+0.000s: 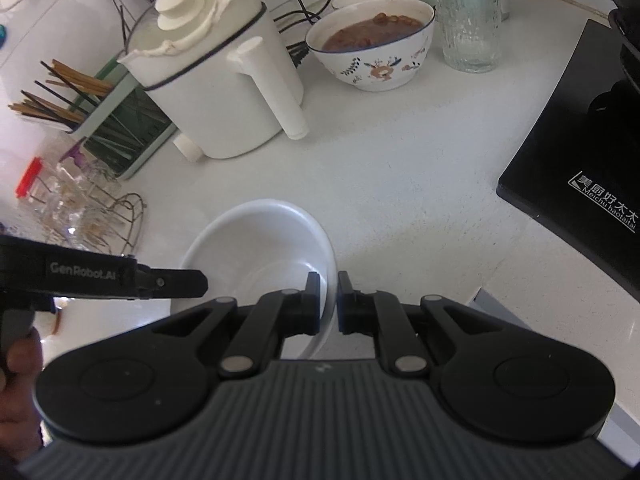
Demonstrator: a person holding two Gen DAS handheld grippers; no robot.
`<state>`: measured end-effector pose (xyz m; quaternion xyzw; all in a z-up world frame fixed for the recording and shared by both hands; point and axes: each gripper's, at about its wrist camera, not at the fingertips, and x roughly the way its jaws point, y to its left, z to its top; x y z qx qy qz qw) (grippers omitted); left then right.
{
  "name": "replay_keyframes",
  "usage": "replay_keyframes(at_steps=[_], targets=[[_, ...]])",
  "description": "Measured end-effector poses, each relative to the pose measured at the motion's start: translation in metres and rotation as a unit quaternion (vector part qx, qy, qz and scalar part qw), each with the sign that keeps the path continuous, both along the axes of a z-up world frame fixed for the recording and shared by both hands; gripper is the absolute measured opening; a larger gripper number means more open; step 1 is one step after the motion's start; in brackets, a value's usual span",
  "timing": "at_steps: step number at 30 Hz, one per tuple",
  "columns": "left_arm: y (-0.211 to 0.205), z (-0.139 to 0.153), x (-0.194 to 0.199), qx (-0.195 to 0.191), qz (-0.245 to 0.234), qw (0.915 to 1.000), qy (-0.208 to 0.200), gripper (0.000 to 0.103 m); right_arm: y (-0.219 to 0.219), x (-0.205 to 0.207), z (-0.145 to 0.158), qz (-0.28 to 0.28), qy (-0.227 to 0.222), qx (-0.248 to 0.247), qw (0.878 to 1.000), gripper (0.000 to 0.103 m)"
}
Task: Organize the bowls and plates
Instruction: 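Close both grippers on the rim of the white ceramic bowl, then lift the white ceramic bowl with both grippers toward the plastic bowls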
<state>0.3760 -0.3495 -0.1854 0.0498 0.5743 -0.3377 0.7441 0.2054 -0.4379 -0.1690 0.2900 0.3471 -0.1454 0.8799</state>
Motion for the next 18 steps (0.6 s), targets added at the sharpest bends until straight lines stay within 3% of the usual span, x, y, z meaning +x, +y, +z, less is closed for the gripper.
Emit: replay_keyframes(at_steps=[18], targets=[[0.043, 0.052, -0.034, -0.030, 0.040, 0.9987, -0.009, 0.008, 0.020, -0.030, 0.040, 0.029, -0.033, 0.001, 0.999, 0.011]])
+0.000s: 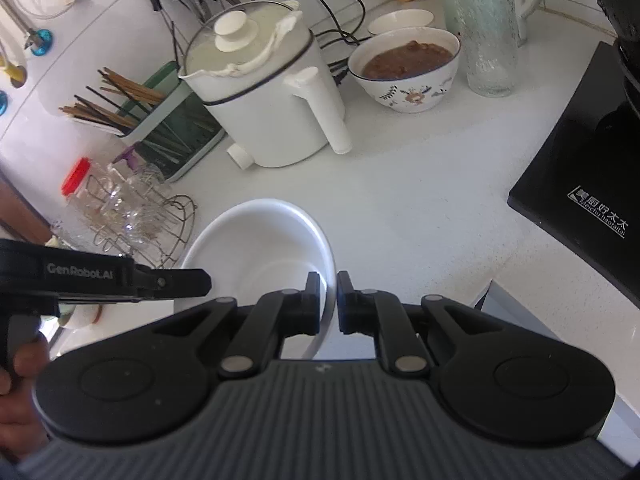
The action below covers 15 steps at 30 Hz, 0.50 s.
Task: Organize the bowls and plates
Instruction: 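Lift the white ceramic bowl with both grippers toward the plastic bowls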
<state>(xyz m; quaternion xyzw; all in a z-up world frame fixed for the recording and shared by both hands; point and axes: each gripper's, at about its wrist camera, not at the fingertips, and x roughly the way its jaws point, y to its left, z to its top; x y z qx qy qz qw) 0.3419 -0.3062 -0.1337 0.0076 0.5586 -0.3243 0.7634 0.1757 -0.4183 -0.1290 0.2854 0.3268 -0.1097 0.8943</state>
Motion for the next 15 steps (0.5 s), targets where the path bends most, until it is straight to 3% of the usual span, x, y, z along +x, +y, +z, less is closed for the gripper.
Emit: replay_keyframes(at_steps=[15], targets=[[0.029, 0.019, -0.013, -0.008, 0.017, 0.9998, -0.011, 0.008, 0.013, -0.006, 0.021, 0.020, -0.023, -0.005, 1.000, 0.013]])
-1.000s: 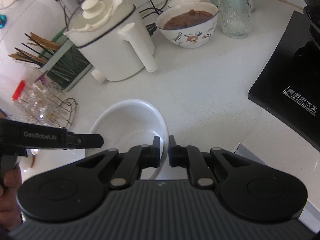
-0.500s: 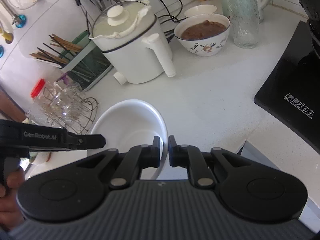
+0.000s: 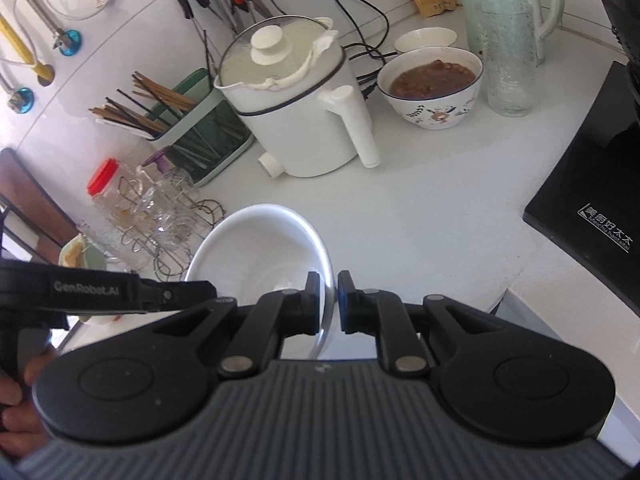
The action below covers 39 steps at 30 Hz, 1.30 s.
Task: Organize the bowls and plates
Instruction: 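Lift the white ceramic bowl with both grippers toward the plastic bowls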
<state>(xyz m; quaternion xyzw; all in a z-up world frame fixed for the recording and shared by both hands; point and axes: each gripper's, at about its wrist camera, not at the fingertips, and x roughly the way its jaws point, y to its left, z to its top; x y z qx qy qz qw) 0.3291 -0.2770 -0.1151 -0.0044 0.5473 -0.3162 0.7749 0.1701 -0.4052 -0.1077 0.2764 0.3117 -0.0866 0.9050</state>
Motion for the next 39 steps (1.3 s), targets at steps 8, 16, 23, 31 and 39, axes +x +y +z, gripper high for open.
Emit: replay_keyframes(at_steps=[8, 16, 23, 31, 39], targets=[[0.022, 0.006, -0.005, 0.001, 0.019, 0.9998, -0.008, 0.008, 0.015, 0.003, 0.001, 0.022, -0.003, 0.003, 1.000, 0.013], [0.057, 0.013, -0.010, -0.003, 0.057, 0.9982, -0.019, 0.008, 0.034, 0.011, 0.007, 0.054, -0.015, 0.003, 0.998, 0.013], [0.098, 0.015, -0.019, -0.015, 0.105, 0.9942, -0.020, 0.008, 0.057, 0.023, 0.013, 0.105, -0.016, 0.003, 0.994, 0.013], [0.140, 0.011, -0.035, -0.011, 0.158, 0.9871, -0.027, 0.008, 0.091, 0.036, 0.016, 0.157, -0.014, -0.010, 0.987, 0.013], [0.171, -0.004, -0.044, -0.007, 0.200, 0.9795, -0.022, 0.008, 0.118, 0.052, 0.001, 0.200, 0.014, -0.008, 0.980, 0.013]])
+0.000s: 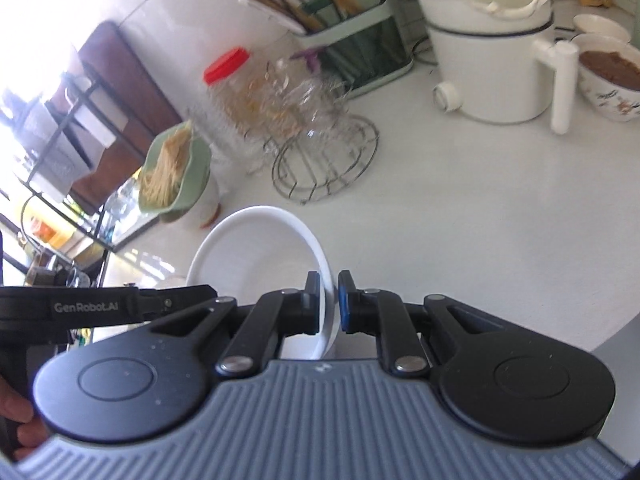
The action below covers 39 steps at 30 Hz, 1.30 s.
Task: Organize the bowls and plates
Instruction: 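Lift the white ceramic bowl with both grippers toward the plastic bowls, then lower the ceramic bowl onto the plastic bowls and open both grippers, then close both grippers on the rim of the stacked white bowls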
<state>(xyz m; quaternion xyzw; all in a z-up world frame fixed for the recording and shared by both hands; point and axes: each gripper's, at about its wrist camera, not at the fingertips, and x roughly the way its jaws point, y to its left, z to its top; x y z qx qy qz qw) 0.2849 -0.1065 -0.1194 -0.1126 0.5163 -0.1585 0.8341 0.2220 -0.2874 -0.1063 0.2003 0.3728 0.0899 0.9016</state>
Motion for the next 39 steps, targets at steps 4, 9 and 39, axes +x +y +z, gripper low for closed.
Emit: replay_keyframes(at_steps=[4, 9, 39], targets=[[0.012, -0.007, -0.004, 0.007, 0.018, 0.9998, 0.002, 0.008, 0.014, 0.009, -0.006, 0.020, 0.010, -0.007, 1.000, 0.013], [0.027, -0.019, -0.005, 0.010, 0.038, 0.9991, 0.018, 0.008, 0.033, 0.019, -0.013, 0.037, 0.010, -0.021, 0.999, 0.013], [0.051, -0.024, -0.006, 0.043, 0.042, 0.9978, 0.025, 0.040, 0.047, 0.036, -0.055, 0.008, 0.051, -0.012, 0.999, 0.043]])
